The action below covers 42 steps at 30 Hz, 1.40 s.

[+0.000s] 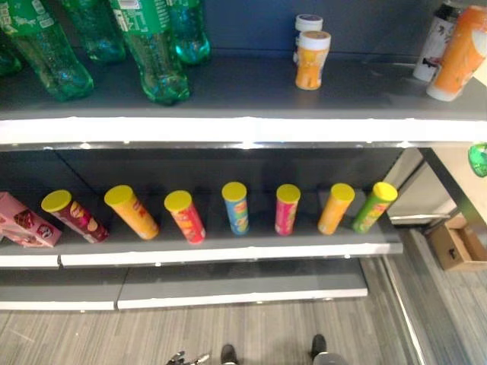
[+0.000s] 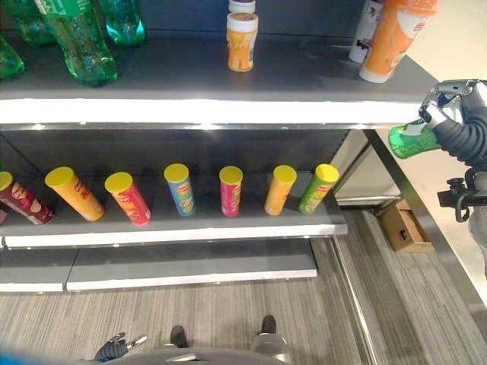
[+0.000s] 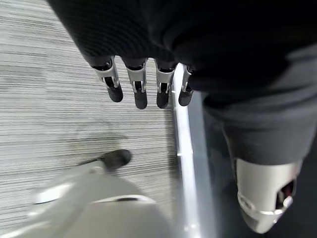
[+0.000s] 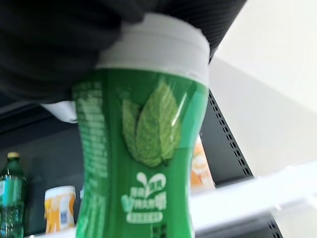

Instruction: Put the goods on the table back onto the shelves and tidy them up.

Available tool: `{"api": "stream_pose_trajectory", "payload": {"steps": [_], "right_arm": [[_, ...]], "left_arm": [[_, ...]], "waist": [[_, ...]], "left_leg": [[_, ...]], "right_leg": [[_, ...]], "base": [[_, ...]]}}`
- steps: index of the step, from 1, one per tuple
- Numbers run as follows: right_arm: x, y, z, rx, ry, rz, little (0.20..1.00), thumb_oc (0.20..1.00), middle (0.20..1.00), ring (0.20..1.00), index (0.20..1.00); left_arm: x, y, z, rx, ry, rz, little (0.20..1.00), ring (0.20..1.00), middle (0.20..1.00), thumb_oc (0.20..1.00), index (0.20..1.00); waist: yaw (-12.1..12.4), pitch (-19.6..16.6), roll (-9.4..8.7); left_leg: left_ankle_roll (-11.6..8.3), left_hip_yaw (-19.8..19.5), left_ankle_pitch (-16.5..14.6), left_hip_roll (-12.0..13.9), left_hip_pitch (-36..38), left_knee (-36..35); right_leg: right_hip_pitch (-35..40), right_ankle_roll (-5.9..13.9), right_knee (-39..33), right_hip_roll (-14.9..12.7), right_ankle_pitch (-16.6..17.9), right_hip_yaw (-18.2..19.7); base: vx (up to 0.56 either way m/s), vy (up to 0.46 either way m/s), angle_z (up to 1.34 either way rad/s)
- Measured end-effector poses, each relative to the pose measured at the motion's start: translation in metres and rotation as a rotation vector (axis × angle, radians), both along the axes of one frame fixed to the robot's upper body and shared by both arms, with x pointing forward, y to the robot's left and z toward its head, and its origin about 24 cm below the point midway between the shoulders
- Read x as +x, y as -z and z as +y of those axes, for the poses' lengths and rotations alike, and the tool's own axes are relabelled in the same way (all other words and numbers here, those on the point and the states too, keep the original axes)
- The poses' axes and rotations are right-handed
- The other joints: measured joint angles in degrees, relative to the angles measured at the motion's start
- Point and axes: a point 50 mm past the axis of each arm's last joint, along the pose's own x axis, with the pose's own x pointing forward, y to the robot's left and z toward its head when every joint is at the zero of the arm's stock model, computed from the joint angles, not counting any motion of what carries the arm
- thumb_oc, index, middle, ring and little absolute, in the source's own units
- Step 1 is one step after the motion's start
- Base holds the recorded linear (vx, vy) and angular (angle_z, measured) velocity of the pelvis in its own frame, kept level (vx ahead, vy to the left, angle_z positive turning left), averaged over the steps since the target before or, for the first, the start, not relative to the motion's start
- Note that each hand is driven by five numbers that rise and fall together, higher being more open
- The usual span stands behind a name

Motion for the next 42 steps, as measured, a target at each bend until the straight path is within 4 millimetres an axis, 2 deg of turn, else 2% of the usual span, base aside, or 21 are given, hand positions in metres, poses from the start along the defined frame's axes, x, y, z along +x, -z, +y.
{"api": "stream_pose_trajectory", "payload": {"steps": [4,7,8,10,14,17,19,21,26,30,33,37,42], "right_arm": [[0.002,-0.015,0.005,-0.029,-0.021,-0.051,0.200,0.200,0.200,0.200,0.200],[0.010,-0.035,0.024,-0.106,-0.108,-0.088,0.200,0.200,0.200,0.200,0.200],[0.012,-0.037,0.027,-0.117,-0.122,-0.087,0.200,0.200,0.200,0.200,0.200],[0.022,-0.040,0.033,-0.136,-0.144,-0.075,0.200,0.200,0.200,0.200,0.200],[0.036,-0.043,0.045,-0.181,-0.188,-0.035,0.200,0.200,0.200,0.200,0.200],[0.042,-0.046,0.058,-0.207,-0.238,-0.032,0.200,0.200,0.200,0.200,0.200],[0.052,-0.046,0.065,-0.258,-0.244,0.015,0.200,0.200,0.200,0.200,0.200],[0.057,-0.041,0.064,-0.304,-0.220,0.055,0.200,0.200,0.200,0.200,0.200],[0.062,-0.035,0.060,-0.380,-0.134,0.062,0.200,0.200,0.200,0.200,0.200],[0.070,-0.033,0.059,-0.475,-0.065,0.079,0.200,0.200,0.200,0.200,0.200],[0.076,-0.031,0.058,-0.478,-0.054,0.103,0.200,0.200,0.200,0.200,0.200],[0.096,-0.037,0.060,-0.488,-0.023,0.130,0.200,0.200,0.200,0.200,0.200],[0.097,-0.046,0.067,-0.503,-0.038,0.102,0.200,0.200,0.200,0.200,0.200]], "left_arm": [[0.006,-0.001,-0.001,-0.001,0.011,-0.015,1.000,1.000,1.000,1.000,1.000],[0.005,0.000,-0.003,-0.003,0.027,-0.004,1.000,1.000,1.000,1.000,1.000],[0.003,0.001,-0.003,-0.003,0.025,0.001,1.000,1.000,1.000,1.000,1.000],[-0.002,0.002,-0.003,-0.003,0.024,0.019,1.000,1.000,1.000,1.000,1.000],[-0.012,0.004,-0.002,0.000,0.018,0.056,1.000,1.000,1.000,1.000,1.000],[-0.027,0.006,-0.001,0.000,0.003,0.098,1.000,1.000,1.000,1.000,1.000],[-0.025,0.005,0.001,0.005,0.003,0.094,1.000,1.000,1.000,1.000,1.000],[-0.023,0.004,0.004,0.013,-0.008,0.084,1.000,1.000,1.000,1.000,1.000],[-0.033,0.003,0.011,0.028,-0.089,0.092,1.000,1.000,1.000,1.000,1.000],[-0.037,0.004,0.012,0.035,-0.096,0.111,1.000,1.000,1.000,1.000,1.000],[-0.037,0.004,0.012,0.037,-0.096,0.109,1.000,1.000,1.000,1.000,1.000],[-0.027,0.003,0.012,0.036,-0.088,0.088,1.000,1.000,1.000,1.000,1.000],[-0.026,0.003,0.012,0.036,-0.088,0.083,1.000,1.000,1.000,1.000,1.000]], "waist": [[0.2,-1.3,-0.27],[0.8,-2.5,-1.25],[1.8,-2.7,-1.51],[1.9,-3.1,-2.17],[3.8,-3.8,-3.23],[5.3,-3.9,-3.45],[5.8,-3.8,-3.46],[6.5,-3.7,-3.66],[7.1,-2.7,-4.11],[7.4,-0.7,-3.12],[8.0,0.0,-2.55],[8.7,0.1,-2.72],[9.6,0.1,-2.98]], "left_leg": [[-0.03,-0.1,0.0,0.2,0.2,0.0],[-0.20,-0.3,-0.3,0.3,0.8,0.0],[-0.08,-0.4,-0.4,0.4,0.6,0.0],[-0.22,-0.5,-0.7,0.4,0.8,0.0],[0.08,-1.5,-0.5,0.4,0.2,0.0],[0.57,-1.9,-0.1,0.2,-0.4,0.0],[0.36,-2.0,-0.3,0.1,-0.4,0.0],[0.57,-2.8,-0.1,-0.1,-0.7,0.0],[0.54,-4.1,0.4,-0.5,-1.4,0.3],[0.41,-4.9,0.3,-0.6,-1.4,0.2],[0.39,-5.2,0.3,-0.7,-1.6,0.3],[0.36,-6.3,0.4,-1.1,-2.3,0.3],[0.35,-6.5,0.4,-1.2,-2.3,0.3]], "right_leg": [[0.4,-0.11,0.0,0.1,0.0,-0.3],[1.4,0.25,-0.1,0.1,-0.7,-1.2],[1.6,0.21,-0.1,0.1,-0.8,-1.4],[1.9,0.28,-0.1,0.1,-1.0,-1.5],[2.0,0.03,-0.1,-0.1,-1.1,-2.5],[2.0,0.22,-0.1,-0.1,-1.0,-3.3],[2.1,0.24,-0.1,-0.2,-1.1,-3.4],[2.1,0.28,-0.1,-0.3,-1.1,-4.2],[2.2,0.11,-0.1,-0.6,-1.1,-5.6],[2.9,0.18,-0.1,-0.7,-1.2,-6.6],[2.9,0.20,0.0,-0.7,-1.4,-7.1],[2.9,0.18,0.2,-0.8,-1.6,-8.2],[3.1,0.15,0.2,-0.8,-1.6,-8.4]], "base": [[0.04,-0.041,0.03],[0.04,-0.043,0.11],[0.02,-0.049,0.08],[0.01,-0.035,0.03],[0.01,-0.020,0.12],[0.00,-0.024,0.14],[0.00,-0.013,0.05],[0.00,-0.013,0.20],[0.00,-0.018,0.14],[0.01,-0.013,0.11],[0.00,0.006,0.08],[0.01,-0.005,0.14],[0.00,-0.002,0.01]]}}
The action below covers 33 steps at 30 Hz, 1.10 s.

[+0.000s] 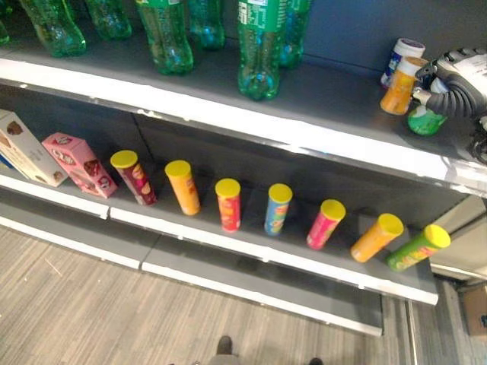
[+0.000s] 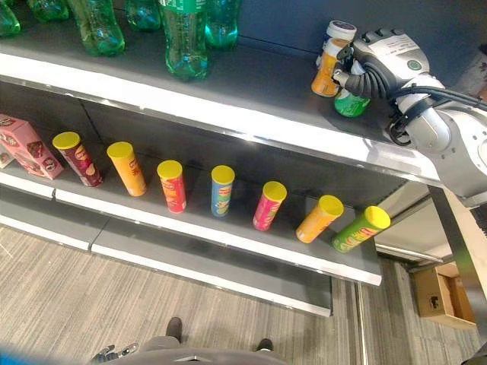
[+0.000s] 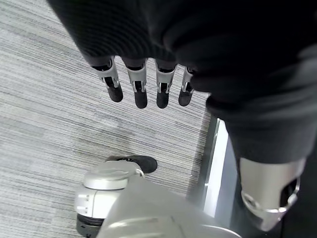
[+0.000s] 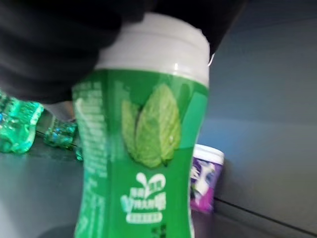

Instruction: Put the goods on the table back onto the shelves and tidy them up.

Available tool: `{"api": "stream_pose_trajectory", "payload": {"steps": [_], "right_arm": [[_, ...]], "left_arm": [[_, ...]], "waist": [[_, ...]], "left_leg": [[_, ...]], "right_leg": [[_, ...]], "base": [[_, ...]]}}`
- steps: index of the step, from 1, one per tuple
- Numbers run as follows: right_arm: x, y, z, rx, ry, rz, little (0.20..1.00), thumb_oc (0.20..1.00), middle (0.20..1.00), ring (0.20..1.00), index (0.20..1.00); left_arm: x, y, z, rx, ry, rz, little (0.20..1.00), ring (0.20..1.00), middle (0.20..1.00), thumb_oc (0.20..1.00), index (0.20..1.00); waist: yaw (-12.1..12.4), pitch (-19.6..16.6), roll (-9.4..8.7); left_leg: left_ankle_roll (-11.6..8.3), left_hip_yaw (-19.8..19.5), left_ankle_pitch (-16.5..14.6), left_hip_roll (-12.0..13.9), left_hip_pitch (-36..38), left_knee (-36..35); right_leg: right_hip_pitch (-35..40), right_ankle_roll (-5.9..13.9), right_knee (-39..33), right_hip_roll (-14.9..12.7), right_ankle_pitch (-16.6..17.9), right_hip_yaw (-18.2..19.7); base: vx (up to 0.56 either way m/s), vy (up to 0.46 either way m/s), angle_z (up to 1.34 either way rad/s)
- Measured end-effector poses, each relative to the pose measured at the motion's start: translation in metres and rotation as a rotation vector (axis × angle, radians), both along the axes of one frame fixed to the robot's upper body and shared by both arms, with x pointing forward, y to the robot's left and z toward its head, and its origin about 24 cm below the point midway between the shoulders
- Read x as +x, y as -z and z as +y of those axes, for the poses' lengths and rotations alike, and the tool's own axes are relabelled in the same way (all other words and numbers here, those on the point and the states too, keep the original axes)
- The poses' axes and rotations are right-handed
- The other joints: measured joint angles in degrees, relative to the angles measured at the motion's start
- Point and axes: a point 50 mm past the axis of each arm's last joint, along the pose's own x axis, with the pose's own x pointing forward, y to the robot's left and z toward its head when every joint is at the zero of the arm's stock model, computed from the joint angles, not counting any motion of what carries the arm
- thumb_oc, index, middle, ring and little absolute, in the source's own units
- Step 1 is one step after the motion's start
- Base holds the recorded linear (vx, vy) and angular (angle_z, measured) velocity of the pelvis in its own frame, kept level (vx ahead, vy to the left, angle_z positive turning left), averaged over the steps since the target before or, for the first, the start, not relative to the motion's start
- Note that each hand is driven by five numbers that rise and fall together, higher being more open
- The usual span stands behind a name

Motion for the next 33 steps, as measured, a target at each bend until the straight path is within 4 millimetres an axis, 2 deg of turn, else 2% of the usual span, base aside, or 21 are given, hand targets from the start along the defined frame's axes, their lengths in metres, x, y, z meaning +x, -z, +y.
{"api": "stream_pose_trajectory", "payload": {"steps": [9,21,30,33], "right_arm": [[0.003,0.000,0.002,0.060,-0.028,0.071,0.200,0.200,0.200,0.200,0.200],[0.003,0.007,0.014,0.211,-0.169,0.246,0.200,0.200,0.200,0.200,0.200],[0.013,0.010,0.014,0.194,-0.149,0.335,0.200,0.200,0.200,0.200,0.200],[0.016,0.008,0.021,0.170,-0.158,0.345,0.200,0.200,0.200,0.200,0.200]], "left_arm": [[-0.001,0.000,0.000,-0.009,-0.034,-0.007,1.000,1.000,1.000,1.000,1.000],[-0.002,0.001,-0.002,-0.020,-0.014,-0.001,1.000,1.000,1.000,1.000,1.000],[-0.003,0.000,0.001,-0.021,-0.002,0.007,1.000,1.000,1.000,1.000,1.000],[0.003,-0.001,0.003,-0.013,0.034,0.003,1.000,1.000,1.000,1.000,1.000]], "waist": [[-0.2,0.0,-0.49],[-0.2,0.0,-0.56],[-0.2,-0.5,-1.71],[-0.6,-0.6,-1.74]], "left_leg": [[0.06,-0.6,0.1,0.0,0.0,0.0],[0.06,-0.7,0.1,0.0,0.1,0.0],[0.06,-0.7,0.1,0.1,0.1,0.0],[0.06,-0.6,0.1,0.1,0.2,0.0]], "right_leg": [[0.4,-0.02,0.0,-0.1,-0.1,-0.7],[0.7,-0.02,0.0,-0.2,-0.1,-0.8],[0.7,-0.05,0.0,-0.2,-0.1,-0.8],[0.6,-0.06,0.0,-0.2,-0.1,-0.7]], "base": [[0.01,-0.002,0.03],[0.00,0.000,0.00],[0.00,0.000,0.00],[0.00,0.000,0.00]]}}
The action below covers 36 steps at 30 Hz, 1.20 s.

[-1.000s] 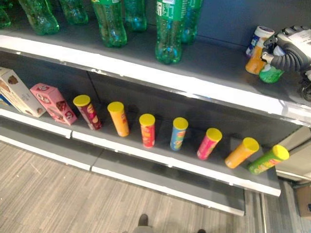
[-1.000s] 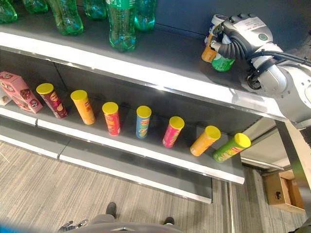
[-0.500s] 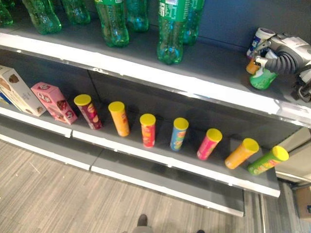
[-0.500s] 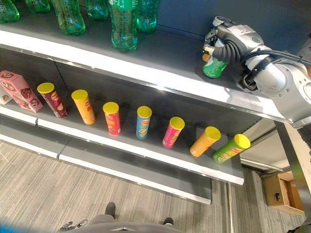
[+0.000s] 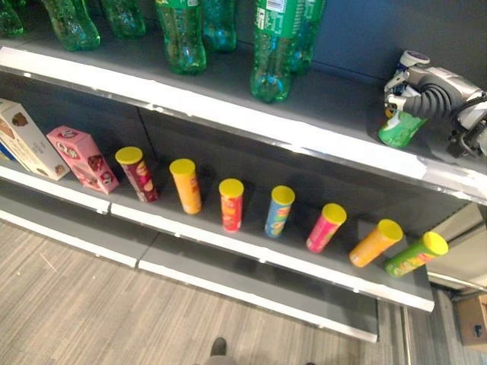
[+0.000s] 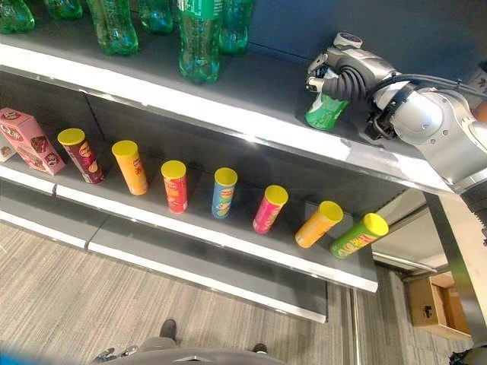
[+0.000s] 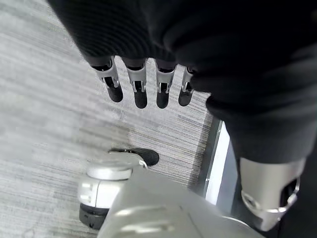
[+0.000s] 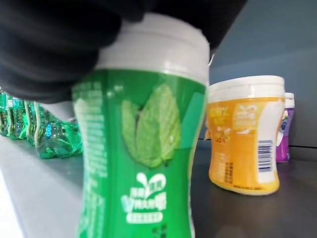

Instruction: Put the goods on the table back onto the shelves and tidy them up.

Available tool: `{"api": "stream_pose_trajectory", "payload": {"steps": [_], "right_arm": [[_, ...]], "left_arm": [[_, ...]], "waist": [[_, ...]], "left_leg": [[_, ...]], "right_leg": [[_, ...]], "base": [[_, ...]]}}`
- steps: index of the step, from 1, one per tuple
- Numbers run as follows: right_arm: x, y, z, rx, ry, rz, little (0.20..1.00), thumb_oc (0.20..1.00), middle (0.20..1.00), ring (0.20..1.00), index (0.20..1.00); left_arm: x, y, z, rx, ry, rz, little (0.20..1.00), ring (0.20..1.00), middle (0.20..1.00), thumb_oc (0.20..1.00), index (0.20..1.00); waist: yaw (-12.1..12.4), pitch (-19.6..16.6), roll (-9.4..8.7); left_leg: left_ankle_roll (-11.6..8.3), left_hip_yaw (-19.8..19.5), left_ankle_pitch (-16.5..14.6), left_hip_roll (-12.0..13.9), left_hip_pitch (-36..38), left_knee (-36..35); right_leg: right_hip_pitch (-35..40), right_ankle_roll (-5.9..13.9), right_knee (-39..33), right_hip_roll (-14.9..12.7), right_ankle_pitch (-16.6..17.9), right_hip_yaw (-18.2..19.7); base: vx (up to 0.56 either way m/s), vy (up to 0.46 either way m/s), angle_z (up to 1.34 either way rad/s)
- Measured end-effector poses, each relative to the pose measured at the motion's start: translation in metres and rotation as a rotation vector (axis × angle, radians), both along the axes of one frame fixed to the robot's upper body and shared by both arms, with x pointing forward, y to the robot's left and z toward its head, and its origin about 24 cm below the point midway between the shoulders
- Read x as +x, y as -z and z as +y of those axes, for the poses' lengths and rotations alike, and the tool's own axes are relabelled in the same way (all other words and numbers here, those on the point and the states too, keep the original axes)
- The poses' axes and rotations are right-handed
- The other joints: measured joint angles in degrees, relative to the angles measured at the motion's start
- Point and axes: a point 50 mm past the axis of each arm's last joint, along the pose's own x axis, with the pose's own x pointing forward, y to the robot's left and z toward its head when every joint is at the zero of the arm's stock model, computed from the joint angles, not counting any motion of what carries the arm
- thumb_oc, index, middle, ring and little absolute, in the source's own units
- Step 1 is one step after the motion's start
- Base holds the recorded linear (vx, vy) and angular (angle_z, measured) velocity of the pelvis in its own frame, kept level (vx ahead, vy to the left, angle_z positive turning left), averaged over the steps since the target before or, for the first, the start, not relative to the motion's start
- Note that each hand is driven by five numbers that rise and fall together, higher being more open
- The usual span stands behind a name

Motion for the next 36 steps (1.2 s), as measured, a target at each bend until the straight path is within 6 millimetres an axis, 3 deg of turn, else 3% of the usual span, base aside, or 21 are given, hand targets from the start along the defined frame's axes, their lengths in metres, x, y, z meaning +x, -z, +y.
{"api": "stream_pose_trajectory", "payload": {"steps": [5,29,30,31,32,36], "right_arm": [[0.0021,-0.0022,0.0056,-0.051,-0.006,0.017,0.200,0.200,0.200,0.200,0.200],[0.0019,0.0000,0.0034,-0.074,0.003,0.038,0.200,0.200,0.200,0.200,0.200],[0.0019,0.0002,0.0034,-0.075,0.004,0.038,0.238,0.238,0.238,0.238,0.238],[0.0019,0.0002,0.0034,-0.075,0.004,0.038,0.752,0.752,0.752,0.752,0.752],[0.0019,0.0001,0.0034,-0.075,0.004,0.037,1.000,1.000,1.000,1.000,1.000],[0.0015,0.0009,0.0032,-0.073,0.003,0.035,1.000,1.000,1.000,1.000,1.000]], "left_arm": [[0.0086,-0.0012,0.0001,-0.004,0.006,-0.022,1.000,1.000,1.000,1.000,1.000],[0.0079,-0.0009,-0.0007,-0.021,0.012,-0.020,1.000,1.000,1.000,1.000,1.000],[0.0079,-0.0009,-0.0006,-0.021,0.012,-0.020,1.000,1.000,1.000,1.000,1.000],[0.0078,-0.0009,-0.0006,-0.021,0.011,-0.020,1.000,1.000,1.000,1.000,1.000],[0.0077,-0.0009,-0.0006,-0.021,0.011,-0.020,1.000,1.000,1.000,1.000,1.000],[0.0076,-0.0009,-0.0005,-0.021,0.011,-0.020,1.000,1.000,1.000,1.000,1.000]], "waist": [[-0.7,-0.2,-0.12],[-2.6,-0.8,1.03],[-2.6,-0.8,1.04],[-2.6,-0.8,1.04],[-2.6,-0.8,1.05],[-2.6,-0.9,1.07]], "left_leg": [[0.00,0.0,0.0,0.0,0.0,0.0],[-0.08,0.9,-0.1,0.2,0.7,0.0],[-0.08,0.9,-0.1,0.2,0.7,0.0],[-0.08,0.9,-0.1,0.2,0.7,0.0],[-0.08,0.9,-0.1,0.2,0.7,0.0],[-0.08,1.0,-0.1,0.2,0.8,0.0]], "right_leg": [[-0.1,0.00,0.0,0.0,0.0,0.0],[0.0,-0.10,0.0,0.1,0.1,0.9],[0.0,-0.10,0.0,0.1,0.1,0.9],[0.0,-0.11,0.0,0.1,0.1,0.9],[0.0,-0.11,0.0,0.1,0.1,0.9],[0.1,-0.12,0.0,0.1,0.1,1.0]], "base": [[0.00,0.000,0.00],[0.00,-0.001,-0.01],[0.00,0.000,0.00],[0.00,0.000,0.00],[0.00,0.000,0.00],[0.00,0.000,0.00]]}}
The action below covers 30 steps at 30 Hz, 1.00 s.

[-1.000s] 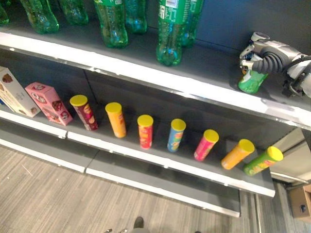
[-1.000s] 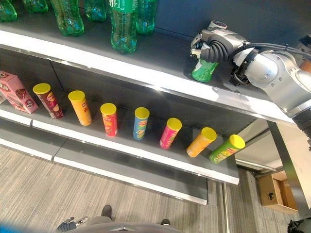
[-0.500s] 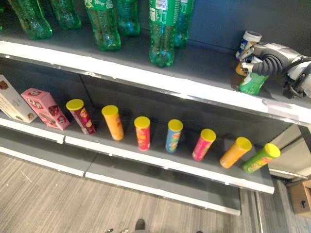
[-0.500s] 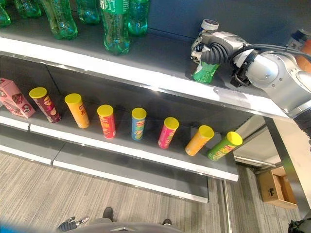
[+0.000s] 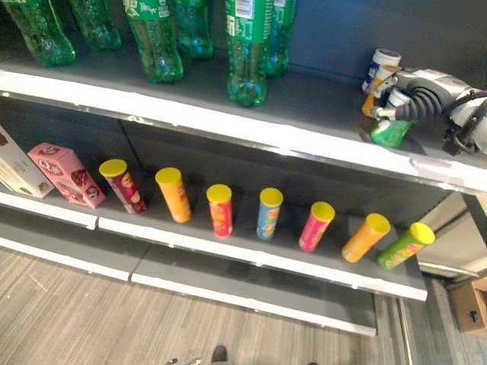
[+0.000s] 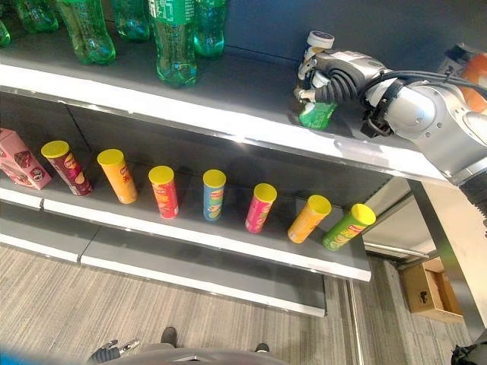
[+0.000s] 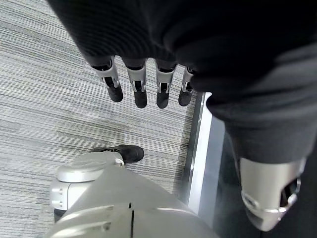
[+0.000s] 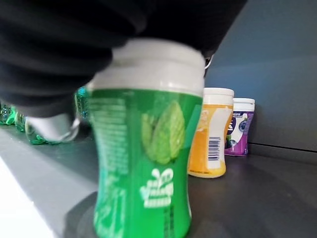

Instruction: Put the goods on the table back onto the shelves and tidy them up.

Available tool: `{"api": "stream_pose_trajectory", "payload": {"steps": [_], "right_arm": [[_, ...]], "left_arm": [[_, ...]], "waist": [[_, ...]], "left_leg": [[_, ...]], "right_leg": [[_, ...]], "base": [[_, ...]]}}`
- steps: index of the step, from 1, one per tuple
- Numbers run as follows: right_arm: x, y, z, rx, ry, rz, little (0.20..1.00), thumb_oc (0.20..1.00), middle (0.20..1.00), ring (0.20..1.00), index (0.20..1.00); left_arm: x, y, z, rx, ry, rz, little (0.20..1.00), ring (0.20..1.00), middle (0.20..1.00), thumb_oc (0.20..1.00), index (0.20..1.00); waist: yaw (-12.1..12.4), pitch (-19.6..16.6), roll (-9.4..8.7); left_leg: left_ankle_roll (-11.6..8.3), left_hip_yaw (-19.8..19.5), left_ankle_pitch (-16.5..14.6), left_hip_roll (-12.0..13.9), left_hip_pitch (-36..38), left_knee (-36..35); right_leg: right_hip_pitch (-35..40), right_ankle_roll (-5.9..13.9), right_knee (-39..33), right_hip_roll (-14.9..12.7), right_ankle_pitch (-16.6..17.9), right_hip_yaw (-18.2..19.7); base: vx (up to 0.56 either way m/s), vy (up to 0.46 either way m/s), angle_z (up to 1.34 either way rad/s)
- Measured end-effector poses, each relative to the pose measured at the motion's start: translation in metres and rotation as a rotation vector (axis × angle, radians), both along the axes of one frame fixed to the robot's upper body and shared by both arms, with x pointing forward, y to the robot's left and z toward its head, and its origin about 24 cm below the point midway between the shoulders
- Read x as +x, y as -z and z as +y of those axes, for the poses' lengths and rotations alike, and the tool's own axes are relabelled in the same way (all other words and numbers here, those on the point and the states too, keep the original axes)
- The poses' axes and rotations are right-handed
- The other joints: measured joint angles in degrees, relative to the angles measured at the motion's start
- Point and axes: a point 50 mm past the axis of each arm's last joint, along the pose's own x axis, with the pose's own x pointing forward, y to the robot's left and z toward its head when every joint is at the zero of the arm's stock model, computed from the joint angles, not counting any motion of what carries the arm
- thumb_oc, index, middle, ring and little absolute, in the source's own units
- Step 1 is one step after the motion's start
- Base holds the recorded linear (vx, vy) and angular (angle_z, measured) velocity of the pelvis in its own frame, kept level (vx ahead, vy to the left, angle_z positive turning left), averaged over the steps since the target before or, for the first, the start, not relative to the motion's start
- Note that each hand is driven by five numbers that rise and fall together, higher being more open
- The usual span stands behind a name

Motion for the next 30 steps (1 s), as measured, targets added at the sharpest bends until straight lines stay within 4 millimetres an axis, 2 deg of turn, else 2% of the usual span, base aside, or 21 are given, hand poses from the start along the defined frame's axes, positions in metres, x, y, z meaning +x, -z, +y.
{"api": "stream_pose_trajectory", "payload": {"steps": [6,9,13,17,21,24,27,28,29,30], "right_arm": [[-0.001,-0.003,0.000,-0.019,0.006,-0.049,1.000,1.000,1.000,1.000,1.000],[-0.007,-0.013,0.003,-0.016,-0.007,-0.122,1.000,1.000,1.000,1.000,1.000],[-0.023,-0.038,-0.005,0.024,0.006,-0.288,1.000,1.000,1.000,1.000,1.000],[-0.048,-0.055,-0.025,0.080,0.047,-0.435,1.000,1.000,1.000,1.000,1.000],[-0.082,-0.063,-0.050,0.176,0.098,-0.605,1.000,1.000,1.000,1.000,1.000],[-0.112,-0.042,-0.071,0.216,0.176,-0.696,1.000,1.000,1.000,1.000,1.000],[-0.119,-0.011,-0.080,0.317,0.205,-0.638,1.000,1.000,1.000,1.000,1.000],[-0.125,0.002,-0.085,0.436,0.202,-0.632,1.000,1.000,1.000,1.000,1.000],[-0.128,0.022,-0.089,0.589,0.199,-0.604,1.000,1.000,1.000,1.000,1.000],[-0.124,0.041,-0.090,0.660,0.208,-0.491,1.000,1.000,1.000,1.000,1.000]], "left_arm": [[0.001,0.000,0.001,0.002,-0.011,-0.005,1.000,1.000,1.000,1.000,1.000],[0.001,-0.001,0.002,0.005,-0.019,-0.008,1.000,1.000,1.000,1.000,1.000],[-0.001,-0.001,0.004,0.009,-0.029,-0.006,1.000,1.000,1.000,1.000,1.000],[-0.003,-0.001,0.006,0.011,-0.059,-0.006,1.000,1.000,1.000,1.000,1.000],[-0.005,0.000,0.005,0.007,-0.082,-0.001,1.000,1.000,1.000,1.000,1.000],[-0.007,0.003,-0.004,-0.010,-0.089,0.006,1.000,1.000,1.000,1.000,1.000],[0.006,0.003,-0.011,-0.022,-0.049,-0.021,1.000,1.000,1.000,1.000,1.000],[0.012,0.002,-0.011,-0.018,-0.036,-0.039,1.000,1.000,1.000,1.000,1.000],[0.009,0.001,-0.010,-0.013,-0.041,-0.038,1.000,1.000,1.000,1.000,1.000],[0.009,0.003,-0.013,-0.021,-0.023,-0.031,1.000,1.000,1.000,1.000,1.000]], "waist": [[-0.1,-0.2,0.30],[-0.1,-0.4,0.63],[-0.3,-0.6,0.84],[-0.7,-0.6,0.90],[-2.4,-0.7,1.46],[-5.1,-1.7,2.77],[-7.1,-2.7,3.98],[-7.0,-3.4,3.67],[-6.7,-3.7,3.01],[-7.6,-4.0,3.53]], "left_leg": [[0.01,0.1,0.0,0.0,0.1,0.0],[0.01,0.1,0.0,0.0,0.1,0.0],[-0.09,0.3,-0.1,0.1,0.3,0.0],[-0.12,0.5,-0.1,0.1,0.4,-0.3],[-0.19,0.9,-0.2,0.0,0.6,-0.3],[-0.31,2.2,-0.7,0.3,1.4,-0.3],[-0.66,4.5,-1.5,0.9,2.2,-0.3],[-0.68,4.8,-1.5,0.9,2.1,-0.3],[-0.71,5.0,-1.5,1.1,1.9,-0.3],[-0.71,6.0,-1.6,1.1,2.0,-0.3]], "right_leg": [[0.0,-0.02,0.0,0.0,0.0,0.1],[0.0,-0.02,0.0,0.0,0.0,0.2],[0.0,-0.02,0.0,0.1,0.0,0.4],[0.0,-0.01,0.0,0.0,0.0,0.6],[0.0,0.02,-0.1,0.0,0.0,0.8],[-0.1,0.05,-0.2,0.1,-0.1,2.3],[-1.1,0.24,-0.2,0.6,-0.3,4.7],[-1.5,0.01,-0.3,0.7,-0.5,5.1],[-1.7,-0.09,-0.3,0.9,-0.4,5.3],[-1.9,-0.05,-0.3,0.8,-0.1,6.2]], "base": [[0.00,0.000,0.00],[0.00,0.000,0.00],[0.01,0.009,-0.02],[0.01,0.005,-0.01],[0.02,0.018,-0.07],[0.02,0.031,-0.23],[0.01,0.044,-0.35],[0.00,0.051,-0.27],[-0.01,0.050,-0.27],[-0.01,0.051,-0.24]]}}
